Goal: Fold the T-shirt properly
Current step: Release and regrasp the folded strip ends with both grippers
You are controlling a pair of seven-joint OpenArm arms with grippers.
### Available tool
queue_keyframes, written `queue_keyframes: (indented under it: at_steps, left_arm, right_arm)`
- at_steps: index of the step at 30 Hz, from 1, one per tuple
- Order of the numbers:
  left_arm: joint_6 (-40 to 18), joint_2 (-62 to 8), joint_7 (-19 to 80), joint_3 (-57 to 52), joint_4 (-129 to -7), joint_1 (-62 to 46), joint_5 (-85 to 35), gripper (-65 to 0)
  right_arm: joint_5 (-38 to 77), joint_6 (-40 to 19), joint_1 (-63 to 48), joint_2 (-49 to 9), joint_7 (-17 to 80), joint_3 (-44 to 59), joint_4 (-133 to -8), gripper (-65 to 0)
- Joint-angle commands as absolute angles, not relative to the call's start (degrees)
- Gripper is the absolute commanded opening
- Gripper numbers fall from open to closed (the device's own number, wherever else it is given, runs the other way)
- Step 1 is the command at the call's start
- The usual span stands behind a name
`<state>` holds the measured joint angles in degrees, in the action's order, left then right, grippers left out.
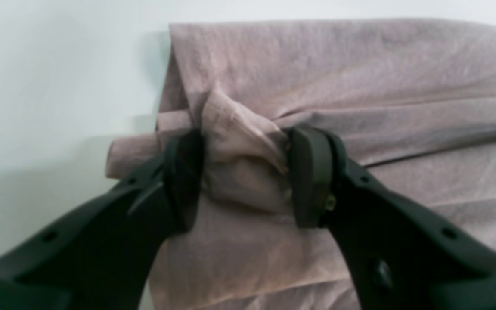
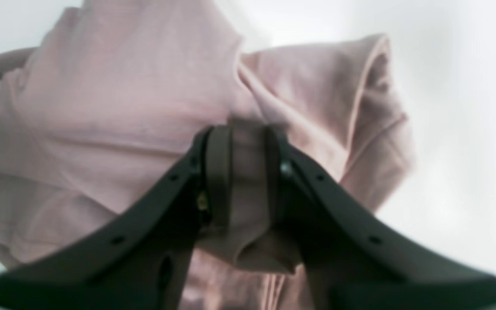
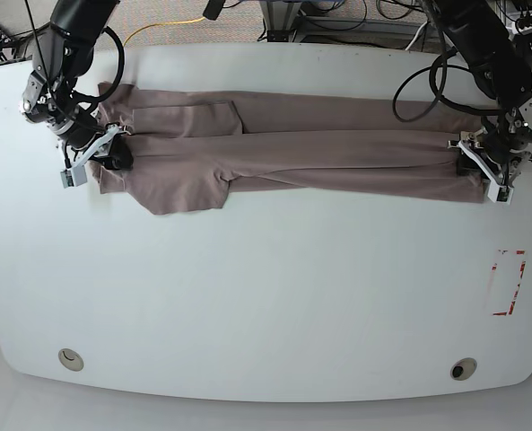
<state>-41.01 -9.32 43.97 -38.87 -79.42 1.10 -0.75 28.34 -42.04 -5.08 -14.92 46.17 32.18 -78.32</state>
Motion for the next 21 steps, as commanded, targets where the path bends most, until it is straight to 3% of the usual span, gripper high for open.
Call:
queue_keyframes:
  at_steps: [1,5,10,13,18,21]
  left_arm:
    - [-40.0,-10.24,48.66,-39.08,-81.19,1.01,1.89,-35.7]
    - [-40.0,-10.24,53.41,-39.25,-87.25,1.89,1.8,-35.7]
    - [-40.0,-10.24,59.65,-39.6,-93.76,1.98,-0.57,-35.7]
    - [-40.0,-10.51,62.55,-41.1,-97.19,1.71,-3.21,-35.1]
    - [-40.0,-10.77,68.44,-46.64,-99.56,0.22,-10.51,-21.7]
    - [-40.0,-13.41,69.32,-49.8,-98.86,-0.92,-15.52,-18.1]
  right_arm:
    - [24.92,-40.0,-4.7,-15.87,49.63,32.57,-80.13,-51.2]
    - [24.92,-40.0,-4.79,-15.6,50.68,32.48,-86.37,-49.8]
    - [24.92,-40.0,-4.79,-14.11,54.2,32.22,-92.0,-40.0]
    - [24.84,-40.0,-4.79,-12.79,55.43,32.22,-94.73,-39.8]
    - [24.92,-40.0,-5.32,-11.38,55.78,31.78,-97.1,-39.8]
    - [24.92,-40.0,-5.58,-10.15,57.54,30.29,-98.95,-39.8]
